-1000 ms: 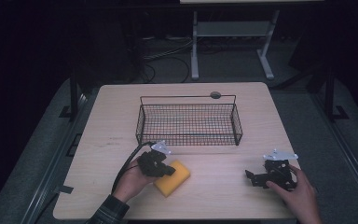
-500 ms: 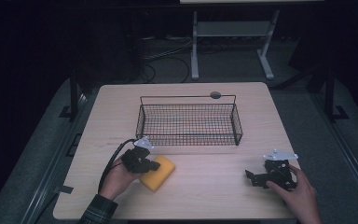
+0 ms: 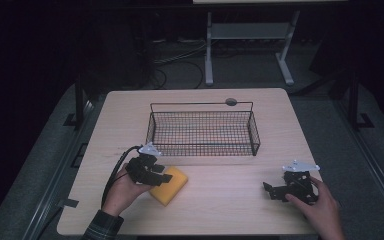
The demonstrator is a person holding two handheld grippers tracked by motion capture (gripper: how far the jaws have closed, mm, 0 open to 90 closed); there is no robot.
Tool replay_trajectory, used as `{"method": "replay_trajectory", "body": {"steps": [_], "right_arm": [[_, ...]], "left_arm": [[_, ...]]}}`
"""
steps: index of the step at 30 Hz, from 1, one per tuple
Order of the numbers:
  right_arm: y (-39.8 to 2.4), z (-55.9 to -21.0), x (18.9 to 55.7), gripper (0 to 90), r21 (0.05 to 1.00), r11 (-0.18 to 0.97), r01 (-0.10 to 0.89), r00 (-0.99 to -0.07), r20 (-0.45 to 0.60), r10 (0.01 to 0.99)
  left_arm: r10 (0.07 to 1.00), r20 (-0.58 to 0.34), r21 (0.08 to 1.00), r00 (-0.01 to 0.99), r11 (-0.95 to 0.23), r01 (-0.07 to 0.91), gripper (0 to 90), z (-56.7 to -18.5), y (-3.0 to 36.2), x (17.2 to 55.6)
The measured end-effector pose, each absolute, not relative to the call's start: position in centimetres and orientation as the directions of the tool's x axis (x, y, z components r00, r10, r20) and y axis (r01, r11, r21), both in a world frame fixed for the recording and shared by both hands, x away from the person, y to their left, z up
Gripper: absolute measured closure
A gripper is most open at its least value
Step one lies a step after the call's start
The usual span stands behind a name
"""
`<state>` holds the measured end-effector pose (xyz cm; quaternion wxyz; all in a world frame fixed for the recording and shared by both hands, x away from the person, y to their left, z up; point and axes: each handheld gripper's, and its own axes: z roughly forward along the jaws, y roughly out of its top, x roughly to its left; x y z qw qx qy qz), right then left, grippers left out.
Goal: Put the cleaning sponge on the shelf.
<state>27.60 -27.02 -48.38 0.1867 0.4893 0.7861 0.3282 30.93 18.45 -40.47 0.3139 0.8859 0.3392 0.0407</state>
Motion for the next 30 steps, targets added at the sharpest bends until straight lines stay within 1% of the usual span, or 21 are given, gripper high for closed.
{"method": "replay_trajectory", "body": {"steps": [4, 7, 9, 13, 18, 30], "right_arm": [[-27.0, -48.4, 27.6, 0.0, 0.699, 0.306, 0.647, -0.452, 0.028, 0.892], [-27.0, -48.4, 27.6, 0.0, 0.699, 0.305, 0.647, -0.451, 0.028, 0.892], [-27.0, -48.4, 27.6, 0.0, 0.699, 0.306, 0.647, -0.452, 0.028, 0.892], [-27.0, -48.4, 27.6, 0.0, 0.699, 0.306, 0.647, -0.451, 0.028, 0.892], [-27.0, -48.4, 27.6, 0.0, 0.699, 0.306, 0.647, -0.451, 0.028, 0.892], [-27.0, -48.4, 27.6, 0.0, 0.699, 0.306, 0.647, -0.451, 0.028, 0.892]], "left_arm": [[0.645, -0.127, 0.564, 0.753, -0.578, 0.590, 27.1, -40.7, 18.0, 30.9], [0.655, -0.112, 0.548, 0.747, -0.586, 0.596, 18.1, -40.9, 17.7, 30.9], [0.662, -0.106, 0.537, 0.742, -0.590, 0.603, 14.8, -41.1, 17.4, 30.9], [0.659, -0.103, 0.518, 0.745, -0.604, 0.605, 13.4, -41.6, 16.8, 30.9], [0.647, -0.094, 0.498, 0.757, -0.627, 0.599, 13.4, -42.0, 16.1, 30.9], [0.650, -0.074, 0.460, 0.756, -0.650, 0.604, 13.5, -43.3, 15.3, 31.1]]}}
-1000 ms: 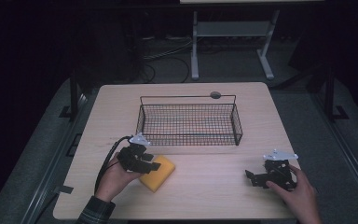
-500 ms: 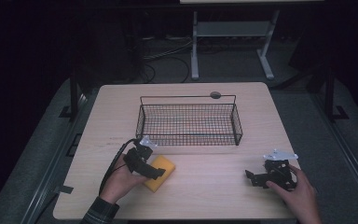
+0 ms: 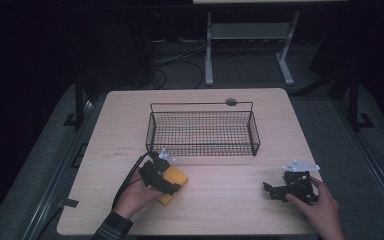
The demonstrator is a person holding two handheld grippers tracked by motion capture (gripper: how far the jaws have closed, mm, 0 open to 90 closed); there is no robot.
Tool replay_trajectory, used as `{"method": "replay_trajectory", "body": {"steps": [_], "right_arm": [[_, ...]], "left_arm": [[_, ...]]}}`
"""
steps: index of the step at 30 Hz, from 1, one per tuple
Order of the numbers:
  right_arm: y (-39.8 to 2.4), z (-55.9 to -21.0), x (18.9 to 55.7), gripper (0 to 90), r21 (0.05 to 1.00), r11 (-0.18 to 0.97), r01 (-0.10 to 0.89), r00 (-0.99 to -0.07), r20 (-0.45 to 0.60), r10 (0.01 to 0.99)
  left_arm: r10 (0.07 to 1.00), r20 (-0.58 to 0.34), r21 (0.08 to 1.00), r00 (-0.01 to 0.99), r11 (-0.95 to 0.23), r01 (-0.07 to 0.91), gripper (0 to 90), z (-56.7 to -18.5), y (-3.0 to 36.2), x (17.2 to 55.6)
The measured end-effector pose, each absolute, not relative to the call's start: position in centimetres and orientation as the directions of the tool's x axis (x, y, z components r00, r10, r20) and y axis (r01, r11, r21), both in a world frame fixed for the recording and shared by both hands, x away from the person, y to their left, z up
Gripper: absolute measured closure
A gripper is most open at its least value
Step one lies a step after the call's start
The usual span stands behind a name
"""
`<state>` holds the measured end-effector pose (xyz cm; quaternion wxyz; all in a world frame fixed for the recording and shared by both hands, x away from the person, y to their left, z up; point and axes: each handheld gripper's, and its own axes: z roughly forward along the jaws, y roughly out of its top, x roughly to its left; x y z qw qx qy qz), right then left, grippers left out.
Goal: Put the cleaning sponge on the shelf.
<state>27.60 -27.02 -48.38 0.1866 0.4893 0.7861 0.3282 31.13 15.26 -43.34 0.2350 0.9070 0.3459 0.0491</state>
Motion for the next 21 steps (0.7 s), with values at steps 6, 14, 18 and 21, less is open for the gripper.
{"method": "replay_trajectory", "body": {"steps": [6, 14, 18, 21], "right_arm": [[-27.0, -48.4, 27.6, 0.0, 0.699, 0.306, 0.647, -0.451, 0.028, 0.892], [-27.0, -48.4, 27.6, 0.0, 0.699, 0.306, 0.647, -0.451, 0.028, 0.892], [-27.0, -48.4, 27.6, 0.0, 0.699, 0.306, 0.647, -0.452, 0.028, 0.892], [-27.0, -48.4, 27.6, 0.0, 0.699, 0.306, 0.647, -0.451, 0.028, 0.892]], "left_arm": [[0.649, -0.061, 0.437, 0.759, -0.666, 0.605, 13.4, -44.0, 15.0, 31.2], [0.644, -0.044, 0.414, 0.764, -0.684, 0.600, 13.4, -44.7, 14.5, 31.1], [0.640, -0.035, 0.406, 0.767, -0.693, 0.596, 13.4, -44.9, 14.4, 31.1], [0.640, -0.032, 0.406, 0.768, -0.694, 0.595, 13.5, -44.9, 14.4, 31.1]]}}
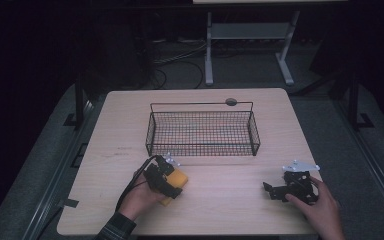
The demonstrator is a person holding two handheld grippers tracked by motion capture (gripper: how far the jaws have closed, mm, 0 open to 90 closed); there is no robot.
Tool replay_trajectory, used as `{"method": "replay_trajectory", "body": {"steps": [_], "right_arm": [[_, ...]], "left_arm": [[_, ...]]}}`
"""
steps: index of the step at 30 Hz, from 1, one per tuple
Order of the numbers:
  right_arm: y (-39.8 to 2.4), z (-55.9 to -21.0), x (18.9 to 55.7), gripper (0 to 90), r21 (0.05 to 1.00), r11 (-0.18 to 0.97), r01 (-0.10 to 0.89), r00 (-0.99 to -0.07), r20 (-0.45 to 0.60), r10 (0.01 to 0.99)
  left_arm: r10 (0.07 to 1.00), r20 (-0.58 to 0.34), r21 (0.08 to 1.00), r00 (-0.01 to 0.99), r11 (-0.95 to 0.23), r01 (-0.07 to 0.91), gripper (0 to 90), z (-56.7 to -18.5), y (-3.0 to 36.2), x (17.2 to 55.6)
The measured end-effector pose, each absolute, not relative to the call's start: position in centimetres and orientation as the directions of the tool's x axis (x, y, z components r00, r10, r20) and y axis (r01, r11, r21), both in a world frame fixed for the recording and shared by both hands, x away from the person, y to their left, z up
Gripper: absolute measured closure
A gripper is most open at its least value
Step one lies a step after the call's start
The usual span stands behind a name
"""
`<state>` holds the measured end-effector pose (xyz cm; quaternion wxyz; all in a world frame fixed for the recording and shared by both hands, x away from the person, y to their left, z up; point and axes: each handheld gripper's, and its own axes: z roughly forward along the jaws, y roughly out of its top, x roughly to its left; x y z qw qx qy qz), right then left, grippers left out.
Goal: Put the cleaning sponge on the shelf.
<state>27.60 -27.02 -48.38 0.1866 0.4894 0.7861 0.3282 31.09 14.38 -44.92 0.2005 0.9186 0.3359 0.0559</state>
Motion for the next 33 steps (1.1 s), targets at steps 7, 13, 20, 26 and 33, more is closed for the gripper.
{"method": "replay_trajectory", "body": {"steps": [7, 13, 20, 26, 33], "right_arm": [[-27.0, -48.4, 27.6, 0.0, 0.699, 0.306, 0.647, -0.452, 0.028, 0.892], [-27.0, -48.4, 27.6, 0.0, 0.699, 0.305, 0.647, -0.451, 0.028, 0.892], [-27.0, -48.4, 27.6, 0.0, 0.699, 0.306, 0.647, -0.452, 0.028, 0.892], [-27.0, -48.4, 27.6, 0.0, 0.699, 0.306, 0.647, -0.451, 0.028, 0.892], [-27.0, -48.4, 27.6, 0.0, 0.699, 0.306, 0.647, -0.451, 0.028, 0.892]], "left_arm": [[0.635, -0.034, 0.408, 0.772, -0.696, 0.591, 15.2, -44.9, 14.5, 31.1], [0.632, -0.044, 0.409, 0.774, -0.695, 0.591, 19.1, -44.7, 14.7, 31.2], [0.630, -0.047, 0.409, 0.775, -0.696, 0.591, 20.3, -44.6, 14.8, 31.2], [0.630, -0.059, 0.414, 0.774, -0.690, 0.593, 20.5, -44.5, 14.9, 31.2], [0.620, -0.074, 0.430, 0.781, -0.686, 0.586, 20.6, -43.8, 15.1, 31.2]]}}
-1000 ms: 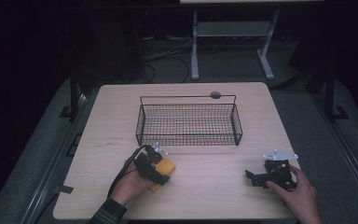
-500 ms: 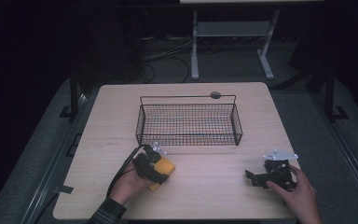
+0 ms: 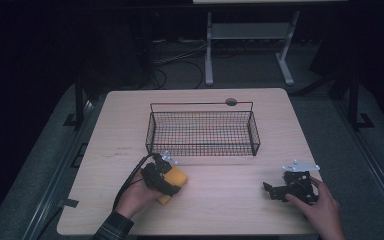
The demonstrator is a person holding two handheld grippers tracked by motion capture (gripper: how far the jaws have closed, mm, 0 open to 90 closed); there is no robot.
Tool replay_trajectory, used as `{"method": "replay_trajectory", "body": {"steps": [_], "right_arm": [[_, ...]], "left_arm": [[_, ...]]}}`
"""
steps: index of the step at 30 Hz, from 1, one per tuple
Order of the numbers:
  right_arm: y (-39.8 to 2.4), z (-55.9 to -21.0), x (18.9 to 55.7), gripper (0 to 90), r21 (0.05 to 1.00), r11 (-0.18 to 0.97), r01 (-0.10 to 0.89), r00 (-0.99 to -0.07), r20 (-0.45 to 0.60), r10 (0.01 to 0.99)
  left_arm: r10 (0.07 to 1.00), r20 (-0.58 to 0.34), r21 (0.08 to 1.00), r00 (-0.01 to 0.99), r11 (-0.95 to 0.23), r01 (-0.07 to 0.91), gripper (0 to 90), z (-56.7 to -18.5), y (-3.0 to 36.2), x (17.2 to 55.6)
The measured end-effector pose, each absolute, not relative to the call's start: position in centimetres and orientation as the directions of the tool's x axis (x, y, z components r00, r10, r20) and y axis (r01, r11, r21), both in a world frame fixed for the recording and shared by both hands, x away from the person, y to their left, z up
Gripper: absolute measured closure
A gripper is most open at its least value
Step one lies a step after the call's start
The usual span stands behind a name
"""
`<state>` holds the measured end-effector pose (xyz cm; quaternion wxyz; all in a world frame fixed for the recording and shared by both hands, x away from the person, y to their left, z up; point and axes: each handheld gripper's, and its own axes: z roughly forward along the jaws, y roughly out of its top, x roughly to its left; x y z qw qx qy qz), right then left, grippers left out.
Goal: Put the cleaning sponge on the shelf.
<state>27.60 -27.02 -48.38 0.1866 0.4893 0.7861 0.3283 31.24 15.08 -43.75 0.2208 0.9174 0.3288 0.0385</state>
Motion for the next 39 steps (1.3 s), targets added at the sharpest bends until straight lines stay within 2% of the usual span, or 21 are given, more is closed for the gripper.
{"method": "replay_trajectory", "body": {"steps": [39], "right_arm": [[-27.0, -48.4, 27.6, 0.0, 0.699, 0.306, 0.647, -0.452, 0.027, 0.892]], "left_arm": [[0.576, -0.074, 0.478, 0.814, -0.696, 0.536, 20.7, -39.0, 14.7, 32.6]]}}
